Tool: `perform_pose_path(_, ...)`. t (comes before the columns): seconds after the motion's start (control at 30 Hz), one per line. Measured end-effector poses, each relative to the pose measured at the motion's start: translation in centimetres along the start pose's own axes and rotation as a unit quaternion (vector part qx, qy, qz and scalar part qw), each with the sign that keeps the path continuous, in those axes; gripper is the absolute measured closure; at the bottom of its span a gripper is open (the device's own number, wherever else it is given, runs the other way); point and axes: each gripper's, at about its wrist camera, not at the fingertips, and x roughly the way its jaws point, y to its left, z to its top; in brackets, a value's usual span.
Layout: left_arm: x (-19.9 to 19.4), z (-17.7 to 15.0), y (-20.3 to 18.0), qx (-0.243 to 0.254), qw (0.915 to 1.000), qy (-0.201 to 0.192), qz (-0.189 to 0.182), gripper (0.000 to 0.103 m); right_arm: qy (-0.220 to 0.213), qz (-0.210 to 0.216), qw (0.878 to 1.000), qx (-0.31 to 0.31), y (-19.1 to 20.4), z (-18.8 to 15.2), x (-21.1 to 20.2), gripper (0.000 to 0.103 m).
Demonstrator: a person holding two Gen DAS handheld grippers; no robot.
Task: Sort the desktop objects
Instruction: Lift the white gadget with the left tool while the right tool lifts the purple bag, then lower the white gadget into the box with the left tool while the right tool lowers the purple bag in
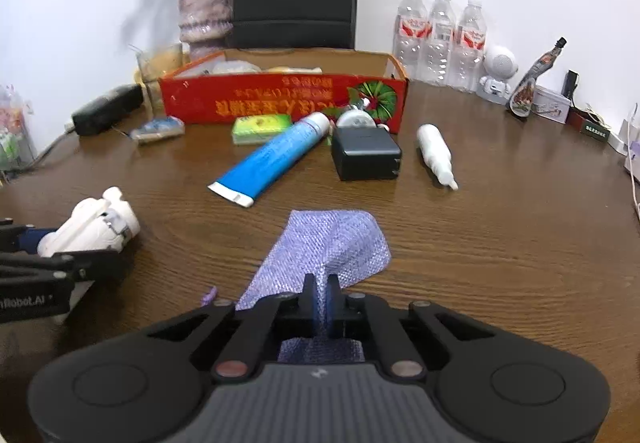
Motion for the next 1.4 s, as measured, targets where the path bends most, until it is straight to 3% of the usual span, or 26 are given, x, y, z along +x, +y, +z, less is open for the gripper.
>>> perform_pose_path(0.13,-0.5,2.6,0.9,-0.014,0.9995,-0.023,-0.016,0.048,-0.035,0.009,0.999,0.005,-0.3,1.8,-1.5,0.101)
perform_pose_path(0.27,0.5,8.5,3.1,-0.047,0.9966,-0.045,-0.050,0.048,-0.069,0.009,0.997,-0.018,-0.7,5.8,-1.9,0.101)
perform_pose_path(0.43,4.9,18.1,3.9,-0.040,0.9960,-0.069,-0.040,0.048,-0.123,0.003,0.992,-0.023,-2.2,14.4,-0.3,0.100)
perform_pose_path(0.57,11.7,23.7,4.5,-0.078,0.9941,-0.044,-0.061,0.048,-0.143,0.016,0.990,0.004,-3.8,22.1,4.2,0.100)
perform_pose_path(0.63,15.5,25.9,4.6,-0.092,0.9930,-0.030,-0.068,0.048,-0.127,0.021,0.992,0.014,-4.1,25.0,8.0,0.100)
perform_pose_path(0.8,24.3,28.2,4.8,-0.095,0.9952,0.015,-0.018,0.048,-0.038,0.049,0.997,0.045,-4.7,29.7,18.4,0.100)
perform_pose_path(0.97,29.6,27.9,3.8,-0.079,0.9954,0.051,0.019,0.048,0.047,0.031,0.997,0.045,-3.7,31.0,26.4,0.100)
perform_pose_path(1.1,31.1,27.8,4.0,-0.079,0.9936,0.076,0.024,0.047,0.094,0.013,0.995,0.037,-3.6,30.4,30.2,0.098)
perform_pose_path(1.23,31.9,27.9,4.8,-0.095,0.9907,0.093,0.029,0.043,0.111,0.006,0.994,0.020,-3.5,29.6,31.8,0.090)
perform_pose_path(1.3,31.3,27.9,5.1,-0.092,0.9915,0.088,0.029,0.033,0.113,-0.003,0.993,0.017,-3.5,29.5,31.7,0.079)
perform_pose_path(1.37,29.9,27.9,5.3,-0.088,0.9925,0.078,0.033,0.022,0.117,-0.010,0.993,0.019,-3.6,29.8,31.0,0.057)
perform_pose_path(1.4,29.2,27.9,5.3,-0.085,0.9931,0.073,0.035,0.016,0.118,-0.013,0.993,0.018,-3.6,29.9,30.6,0.055)
